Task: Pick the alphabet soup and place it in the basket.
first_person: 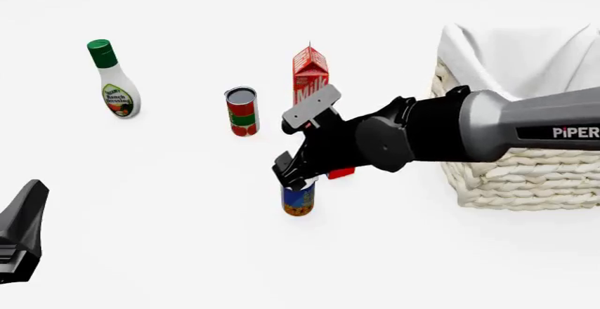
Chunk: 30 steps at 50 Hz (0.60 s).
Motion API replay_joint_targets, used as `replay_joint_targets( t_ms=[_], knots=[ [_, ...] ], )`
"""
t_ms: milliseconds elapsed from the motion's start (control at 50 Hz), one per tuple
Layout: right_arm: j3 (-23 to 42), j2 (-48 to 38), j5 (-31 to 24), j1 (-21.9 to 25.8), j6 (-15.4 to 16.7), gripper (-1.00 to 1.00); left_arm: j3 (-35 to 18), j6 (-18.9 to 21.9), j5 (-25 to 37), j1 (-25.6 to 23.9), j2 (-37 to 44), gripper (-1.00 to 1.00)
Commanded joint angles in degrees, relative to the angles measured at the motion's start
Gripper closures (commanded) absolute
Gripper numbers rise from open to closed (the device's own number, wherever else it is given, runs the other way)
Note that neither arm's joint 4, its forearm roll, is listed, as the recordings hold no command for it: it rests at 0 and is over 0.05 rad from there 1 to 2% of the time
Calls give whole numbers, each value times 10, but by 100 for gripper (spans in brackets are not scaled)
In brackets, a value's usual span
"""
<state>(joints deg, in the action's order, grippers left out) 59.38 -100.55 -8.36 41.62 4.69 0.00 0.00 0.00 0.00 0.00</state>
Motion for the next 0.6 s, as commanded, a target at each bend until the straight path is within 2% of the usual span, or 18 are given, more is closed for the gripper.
replay_joint_targets(
  t_ms=[20, 400, 440, 520, 600],
  knots=[
    [4, 3, -8, 5, -4, -100, 0, 0, 0, 0, 0, -100],
    [2, -26, 16, 3, 1, -100, 0, 0, 0, 0, 0, -100],
    [8, -22, 4, 3, 0, -100, 0, 0, 0, 0, 0, -100],
    [-6, -35, 24, 6, -2, -100, 0, 0, 0, 0, 0, -100],
    [-2, -35, 14, 9, -4, -100, 0, 0, 0, 0, 0, -100]
  ],
)
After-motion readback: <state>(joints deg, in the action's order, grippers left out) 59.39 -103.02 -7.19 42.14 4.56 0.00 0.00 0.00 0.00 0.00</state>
